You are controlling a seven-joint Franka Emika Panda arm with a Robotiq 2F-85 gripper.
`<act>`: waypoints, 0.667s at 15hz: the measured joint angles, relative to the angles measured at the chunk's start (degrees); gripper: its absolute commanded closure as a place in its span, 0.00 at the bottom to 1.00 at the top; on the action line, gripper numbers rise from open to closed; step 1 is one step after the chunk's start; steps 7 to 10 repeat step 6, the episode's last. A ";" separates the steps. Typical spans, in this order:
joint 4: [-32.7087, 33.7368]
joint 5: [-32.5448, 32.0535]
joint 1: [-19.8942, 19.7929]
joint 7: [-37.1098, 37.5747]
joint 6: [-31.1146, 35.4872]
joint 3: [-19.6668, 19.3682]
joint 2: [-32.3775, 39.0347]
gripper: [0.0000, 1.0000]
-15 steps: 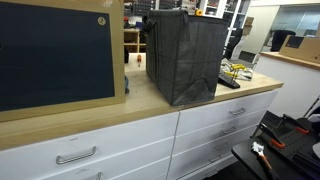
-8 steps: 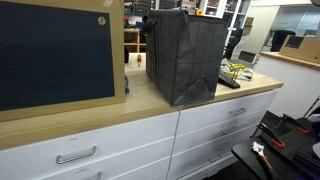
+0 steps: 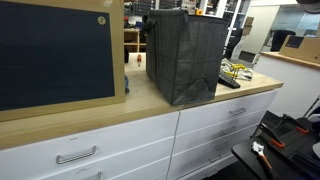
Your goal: Pick up one yellow object from the right and put it in the silver tin
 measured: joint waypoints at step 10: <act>-0.02 0.06 -0.05 0.00 0.00 0.03 0.16 0.00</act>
